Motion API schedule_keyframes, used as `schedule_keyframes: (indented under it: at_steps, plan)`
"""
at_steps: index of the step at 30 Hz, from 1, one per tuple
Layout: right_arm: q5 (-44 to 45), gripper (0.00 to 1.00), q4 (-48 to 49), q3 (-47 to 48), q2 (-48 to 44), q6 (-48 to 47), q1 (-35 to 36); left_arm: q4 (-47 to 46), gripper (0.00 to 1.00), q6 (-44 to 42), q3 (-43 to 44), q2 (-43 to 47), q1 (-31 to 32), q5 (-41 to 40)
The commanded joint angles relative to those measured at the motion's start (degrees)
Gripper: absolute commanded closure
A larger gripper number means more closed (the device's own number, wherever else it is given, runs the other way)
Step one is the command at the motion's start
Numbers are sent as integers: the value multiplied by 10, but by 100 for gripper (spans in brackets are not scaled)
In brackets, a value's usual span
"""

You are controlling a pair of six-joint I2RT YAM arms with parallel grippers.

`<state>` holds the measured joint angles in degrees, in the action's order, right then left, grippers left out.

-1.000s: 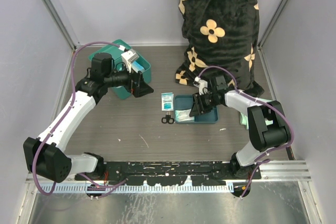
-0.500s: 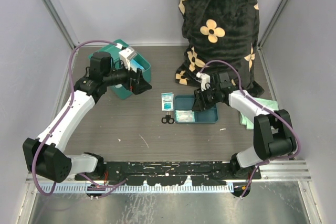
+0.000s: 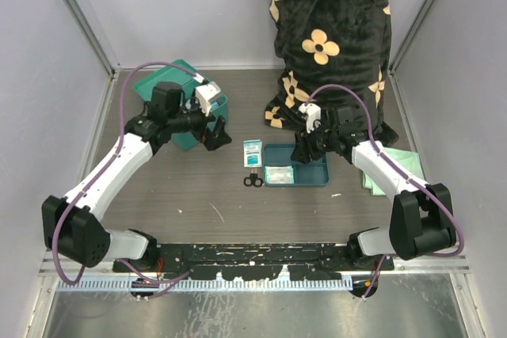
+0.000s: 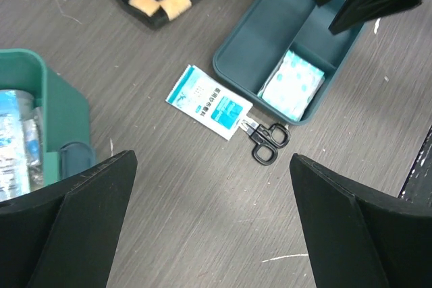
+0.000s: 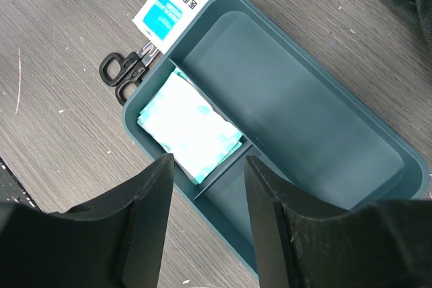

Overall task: Organize the medicine kit
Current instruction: Pick up the medical item at the center of the board.

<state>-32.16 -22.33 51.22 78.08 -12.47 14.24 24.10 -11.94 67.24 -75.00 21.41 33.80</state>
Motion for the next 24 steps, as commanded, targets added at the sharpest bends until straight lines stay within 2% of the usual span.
schedule_keyframes:
  at_steps: [1, 8, 14, 20, 24]
  plan:
    - [9, 48, 27, 8, -31, -17, -7, -3, 1, -60, 5, -44, 28, -30]
    - [15, 47, 23, 0, -52, -39, -23, 56, 7, -110, 97, -161, 46, 2]
    - [5, 47, 20, 1, -46, -41, -30, 94, 12, -138, 177, -271, 54, 0]
    - [5, 47, 16, 3, -46, -47, -31, 133, 23, -160, 258, -373, 63, -2]
    - [0, 47, 12, 3, -46, -51, -34, 167, 25, -177, 315, -436, 70, -2]
